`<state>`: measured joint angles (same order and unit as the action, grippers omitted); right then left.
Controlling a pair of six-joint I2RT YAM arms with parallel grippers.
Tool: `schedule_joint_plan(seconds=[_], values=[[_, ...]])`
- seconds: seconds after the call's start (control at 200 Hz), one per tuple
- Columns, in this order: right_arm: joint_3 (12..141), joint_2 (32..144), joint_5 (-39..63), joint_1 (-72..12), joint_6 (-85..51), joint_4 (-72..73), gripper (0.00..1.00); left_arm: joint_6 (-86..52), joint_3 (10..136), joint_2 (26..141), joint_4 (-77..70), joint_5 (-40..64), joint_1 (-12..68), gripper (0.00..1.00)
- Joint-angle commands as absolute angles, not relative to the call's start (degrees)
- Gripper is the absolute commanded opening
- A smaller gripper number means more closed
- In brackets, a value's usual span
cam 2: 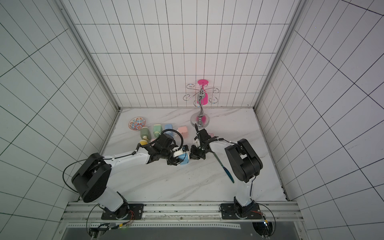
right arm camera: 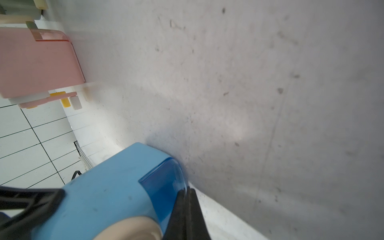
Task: Put the tray back into the pencil sharpener
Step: Close the container of the pencil sharpener, then pick up the pencil sharpener from the center of the board.
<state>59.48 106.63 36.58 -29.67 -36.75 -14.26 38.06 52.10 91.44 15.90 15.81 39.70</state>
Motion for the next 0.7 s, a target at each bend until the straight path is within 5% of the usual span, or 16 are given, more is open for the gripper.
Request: schedule_joint_plan(seconds=[0.0,0.41,0.695], values=[[58.3,106.8,41.6,-30.6,-38.4,-9.9,0.02,38.0,51.2,92.5,16.6,13.7,40.6,0.52],[51.4,89.9,21.2,-24.9,-36.5,-19.7,0.13,33.2,52.0,90.6,17.5,13.2,40.5,0.92],[51.2,84.0,17.0,-24.0,-34.6,-24.2,0.13,29.8,57.7,94.5,21.4,13.6,40.4,0.93]])
